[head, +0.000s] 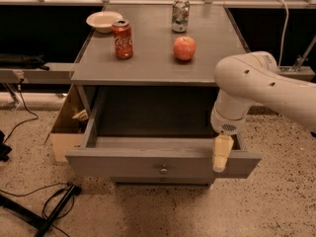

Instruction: Open top drawer

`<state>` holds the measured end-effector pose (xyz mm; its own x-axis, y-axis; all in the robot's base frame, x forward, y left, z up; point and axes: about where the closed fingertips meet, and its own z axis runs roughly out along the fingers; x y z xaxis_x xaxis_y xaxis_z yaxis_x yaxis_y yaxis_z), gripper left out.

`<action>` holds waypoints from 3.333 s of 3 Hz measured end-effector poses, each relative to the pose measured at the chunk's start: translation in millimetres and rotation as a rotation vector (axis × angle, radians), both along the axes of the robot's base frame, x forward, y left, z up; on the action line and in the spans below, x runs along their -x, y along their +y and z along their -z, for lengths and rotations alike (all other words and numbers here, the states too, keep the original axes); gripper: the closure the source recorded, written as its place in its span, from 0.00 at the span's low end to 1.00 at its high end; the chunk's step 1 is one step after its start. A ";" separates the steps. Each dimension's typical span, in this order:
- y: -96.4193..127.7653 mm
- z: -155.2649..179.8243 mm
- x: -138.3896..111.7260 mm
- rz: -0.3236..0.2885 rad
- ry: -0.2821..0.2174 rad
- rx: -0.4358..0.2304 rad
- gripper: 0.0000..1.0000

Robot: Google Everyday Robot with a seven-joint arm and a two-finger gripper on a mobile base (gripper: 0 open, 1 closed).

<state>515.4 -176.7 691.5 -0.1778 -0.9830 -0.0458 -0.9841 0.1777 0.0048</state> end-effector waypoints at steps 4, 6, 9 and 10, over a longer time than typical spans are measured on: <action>18.3 47.3 75.7 0.076 0.082 -0.200 0.67; 14.4 39.2 89.7 0.064 0.111 -0.180 1.00; 9.2 32.4 108.1 0.039 0.165 -0.168 1.00; 7.2 30.4 114.9 0.025 0.187 -0.170 1.00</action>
Offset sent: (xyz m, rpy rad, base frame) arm -0.0345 -0.0079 -0.0646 0.1757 0.0479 -0.0871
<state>400.5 -169.4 661.1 -0.2230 -0.9591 -0.1743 -0.9586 0.1833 0.2180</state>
